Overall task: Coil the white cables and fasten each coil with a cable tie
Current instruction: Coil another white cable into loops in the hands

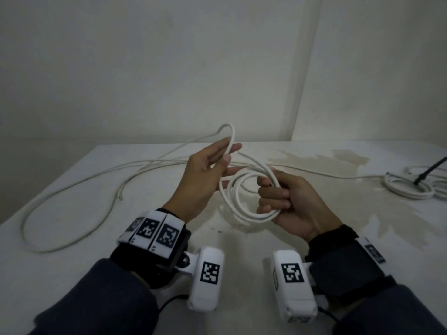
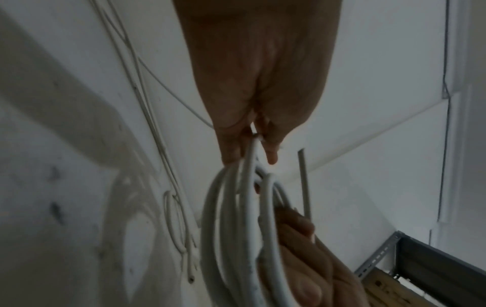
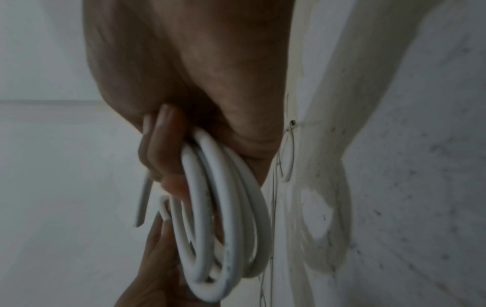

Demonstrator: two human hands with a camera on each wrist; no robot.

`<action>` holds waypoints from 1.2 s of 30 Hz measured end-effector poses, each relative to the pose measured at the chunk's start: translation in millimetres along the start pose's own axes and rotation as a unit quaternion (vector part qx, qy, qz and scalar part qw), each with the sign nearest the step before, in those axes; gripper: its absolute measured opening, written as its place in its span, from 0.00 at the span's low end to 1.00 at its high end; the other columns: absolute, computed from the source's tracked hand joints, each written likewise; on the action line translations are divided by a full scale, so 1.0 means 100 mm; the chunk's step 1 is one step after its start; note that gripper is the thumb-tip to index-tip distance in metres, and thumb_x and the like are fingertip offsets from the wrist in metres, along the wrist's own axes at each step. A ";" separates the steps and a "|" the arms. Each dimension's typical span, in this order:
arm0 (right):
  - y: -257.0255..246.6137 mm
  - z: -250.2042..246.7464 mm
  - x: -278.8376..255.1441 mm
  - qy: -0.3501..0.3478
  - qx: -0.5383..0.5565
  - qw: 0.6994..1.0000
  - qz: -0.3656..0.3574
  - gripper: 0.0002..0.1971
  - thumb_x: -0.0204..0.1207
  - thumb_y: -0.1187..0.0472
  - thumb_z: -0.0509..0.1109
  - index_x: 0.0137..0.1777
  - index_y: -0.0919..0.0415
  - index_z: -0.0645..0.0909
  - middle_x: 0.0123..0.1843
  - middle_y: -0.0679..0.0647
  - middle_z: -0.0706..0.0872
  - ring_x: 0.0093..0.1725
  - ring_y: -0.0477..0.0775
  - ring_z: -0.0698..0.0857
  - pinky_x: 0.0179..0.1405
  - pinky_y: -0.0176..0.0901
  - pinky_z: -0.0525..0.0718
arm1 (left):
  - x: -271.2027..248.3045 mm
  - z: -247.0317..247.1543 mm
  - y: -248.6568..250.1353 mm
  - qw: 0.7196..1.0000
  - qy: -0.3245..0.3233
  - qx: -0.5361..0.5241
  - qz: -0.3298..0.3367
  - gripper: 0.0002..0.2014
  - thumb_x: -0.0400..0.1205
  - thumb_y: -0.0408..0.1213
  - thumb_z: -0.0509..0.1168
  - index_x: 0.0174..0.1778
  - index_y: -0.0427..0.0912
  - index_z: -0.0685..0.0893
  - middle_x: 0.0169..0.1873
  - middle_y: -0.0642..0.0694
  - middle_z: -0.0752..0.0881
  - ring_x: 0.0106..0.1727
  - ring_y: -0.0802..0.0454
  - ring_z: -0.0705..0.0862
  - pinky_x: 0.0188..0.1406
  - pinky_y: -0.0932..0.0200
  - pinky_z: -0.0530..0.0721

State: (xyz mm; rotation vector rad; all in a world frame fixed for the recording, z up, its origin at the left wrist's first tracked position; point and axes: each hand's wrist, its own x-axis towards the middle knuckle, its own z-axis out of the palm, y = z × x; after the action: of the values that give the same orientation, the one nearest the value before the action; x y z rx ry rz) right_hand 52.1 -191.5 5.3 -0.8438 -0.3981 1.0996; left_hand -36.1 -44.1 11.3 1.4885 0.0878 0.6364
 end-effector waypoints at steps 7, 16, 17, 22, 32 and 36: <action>0.04 0.06 -0.02 0.030 -0.139 0.990 0.015 0.22 0.87 0.54 0.52 0.34 0.63 0.74 0.16 0.45 0.59 0.13 0.41 0.57 0.18 0.35 0.67 | -0.05 0.06 -0.05 0.996 -0.050 0.035 -0.069 0.18 0.85 0.32 0.61 0.71 0.47 0.79 0.36 0.53 0.88 0.30 0.57 0.81 0.29 0.63 0.83; 0.09 0.09 0.02 0.117 -0.169 0.977 -0.059 0.12 0.85 0.61 0.58 0.38 0.58 0.70 0.18 0.47 0.61 0.13 0.42 0.57 0.12 0.31 0.61 | -0.10 0.11 -0.05 0.986 -0.123 0.095 -0.062 0.16 0.88 0.38 0.57 0.71 0.48 0.79 0.27 0.55 0.85 0.22 0.57 0.78 0.22 0.67 0.77; 0.09 0.10 0.03 0.119 -0.172 0.975 -0.070 0.09 0.85 0.61 0.59 0.42 0.59 0.70 0.18 0.48 0.62 0.13 0.42 0.58 0.12 0.30 0.62 | -0.10 0.13 -0.06 0.986 -0.126 0.095 -0.055 0.16 0.88 0.39 0.57 0.70 0.46 0.80 0.29 0.52 0.85 0.21 0.57 0.77 0.21 0.67 0.75; 0.12 0.10 0.04 0.091 -0.138 0.982 -0.094 0.05 0.86 0.61 0.59 0.58 0.53 0.72 0.19 0.48 0.62 0.14 0.42 0.58 0.13 0.29 0.64 | -0.09 0.11 -0.08 0.988 -0.135 0.014 -0.079 0.15 0.88 0.37 0.56 0.66 0.45 0.83 0.28 0.49 0.78 0.21 0.59 0.68 0.19 0.68 0.69; 0.19 0.12 0.06 0.027 -0.035 0.995 -0.090 0.04 0.85 0.55 0.58 0.49 0.47 0.74 0.22 0.48 0.63 0.14 0.40 0.59 0.15 0.31 0.68 | -0.06 0.15 -0.03 0.988 -0.063 -0.031 -0.139 0.10 0.85 0.36 0.56 0.51 0.42 0.84 0.24 0.51 0.72 0.17 0.60 0.60 0.18 0.66 0.54; 0.21 0.12 0.08 0.032 -0.008 0.994 -0.108 0.07 0.84 0.55 0.59 0.43 0.49 0.73 0.21 0.47 0.65 0.14 0.40 0.59 0.17 0.31 0.66 | -0.03 0.12 -0.05 0.987 -0.021 -0.062 -0.145 0.06 0.83 0.30 0.62 0.47 0.44 0.70 0.21 0.52 0.76 0.16 0.59 0.65 0.15 0.67 0.60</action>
State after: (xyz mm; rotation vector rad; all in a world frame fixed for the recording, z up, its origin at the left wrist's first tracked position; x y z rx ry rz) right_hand 34.9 -175.6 -3.7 -0.8278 -0.4353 0.8691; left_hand -32.1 -55.9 7.3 1.3348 0.2245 0.3682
